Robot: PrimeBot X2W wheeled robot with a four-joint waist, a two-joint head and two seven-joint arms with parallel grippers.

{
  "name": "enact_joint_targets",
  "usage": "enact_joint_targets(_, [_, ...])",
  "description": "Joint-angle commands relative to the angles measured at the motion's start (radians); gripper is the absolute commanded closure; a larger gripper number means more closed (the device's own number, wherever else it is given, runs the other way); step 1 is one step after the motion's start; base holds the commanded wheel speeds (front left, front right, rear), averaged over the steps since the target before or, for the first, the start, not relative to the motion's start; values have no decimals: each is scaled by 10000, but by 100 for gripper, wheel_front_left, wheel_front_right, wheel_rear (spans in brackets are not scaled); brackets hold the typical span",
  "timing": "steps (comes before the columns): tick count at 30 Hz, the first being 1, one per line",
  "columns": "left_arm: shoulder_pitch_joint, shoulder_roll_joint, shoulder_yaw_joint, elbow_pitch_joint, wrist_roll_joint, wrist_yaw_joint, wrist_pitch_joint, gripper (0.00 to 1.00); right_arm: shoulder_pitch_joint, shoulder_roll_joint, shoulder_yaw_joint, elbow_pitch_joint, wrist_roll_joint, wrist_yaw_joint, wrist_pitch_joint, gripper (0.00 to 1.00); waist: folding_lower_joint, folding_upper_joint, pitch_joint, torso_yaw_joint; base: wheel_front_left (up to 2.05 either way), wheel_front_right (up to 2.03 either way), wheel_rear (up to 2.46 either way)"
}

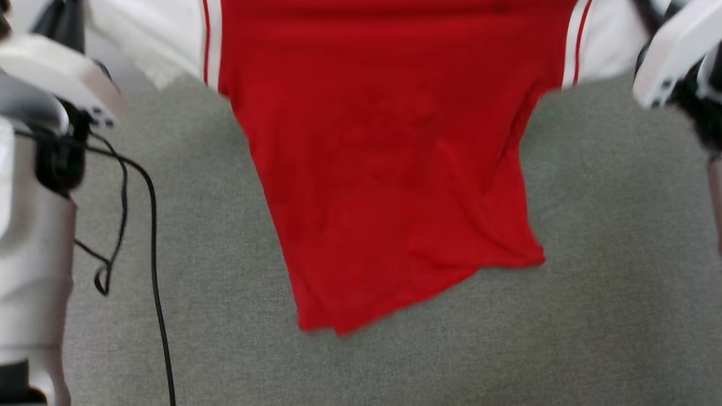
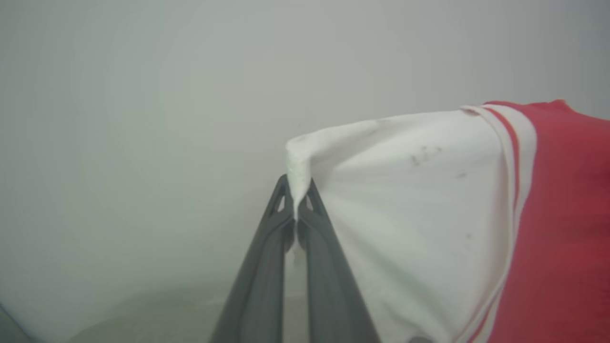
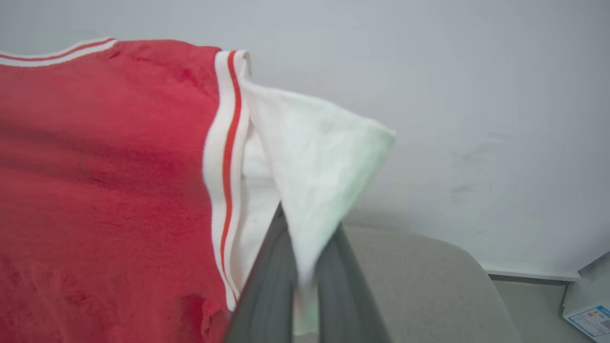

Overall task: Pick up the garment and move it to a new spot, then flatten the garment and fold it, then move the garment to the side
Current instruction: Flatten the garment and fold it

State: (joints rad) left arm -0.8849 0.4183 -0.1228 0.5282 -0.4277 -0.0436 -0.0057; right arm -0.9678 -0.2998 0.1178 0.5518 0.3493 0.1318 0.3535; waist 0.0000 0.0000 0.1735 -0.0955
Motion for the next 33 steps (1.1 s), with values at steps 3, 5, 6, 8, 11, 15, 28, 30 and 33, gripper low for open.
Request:
enact_joint_targets(3, [-1131, 151, -17, 619, 145, -71, -455, 100, -1274, 133, -247, 540, -399, -21, -557, 100, 0, 0, 559, 56, 0, 0, 0])
enact_joint_targets(5, [-1782, 174, -35, 947, 209, -121, -660, 100, -1995, 145, -418, 847, -628, -21, -827, 100, 0, 0, 825, 89, 0, 0, 0])
enact_joint_targets(6, [-2135, 215, -26, 1092, 214, -138, -769, 100, -2379, 187, -515, 963, -715, -21, -998, 100, 0, 0, 971, 103, 0, 0, 0])
enact_joint_targets(8, [-2907, 341, 37, 1345, 245, -189, -961, 100, -3118, 233, -645, 1164, -887, -21, -1232, 100, 0, 0, 1324, 125, 0, 0, 0])
enact_joint_targets(11, [-3953, 467, 7, 1681, 306, -294, -1165, 100, -4112, 254, -755, 1377, -1111, -22, -1451, 100, 0, 0, 1800, 158, 0, 0, 0])
enact_joint_targets(15, [-5066, 621, -169, 1965, 468, -408, -1321, 100, -5186, 243, -839, 1644, -1264, -22, -1780, 100, 0, 0, 2373, 193, 0, 0, 0])
enact_joint_targets(28, [-5773, 521, -454, 3181, 120, -738, -1868, 100, -6100, 630, 23, 2825, -878, -19, -2677, 100, 0, 0, 3580, 273, 0, 0, 0])
enact_joint_targets(30, [-5544, 478, -512, 3377, -47, -787, -1919, 100, -5817, 658, 269, 2986, -713, -19, -2843, 100, 0, 0, 3682, 288, 0, 0, 0])
enact_joint_targets(33, [-5236, 429, -546, 3581, -292, -835, -1927, 100, -5444, 679, 544, 3148, -502, -19, -3005, 100, 0, 0, 3683, 290, 0, 0, 0])
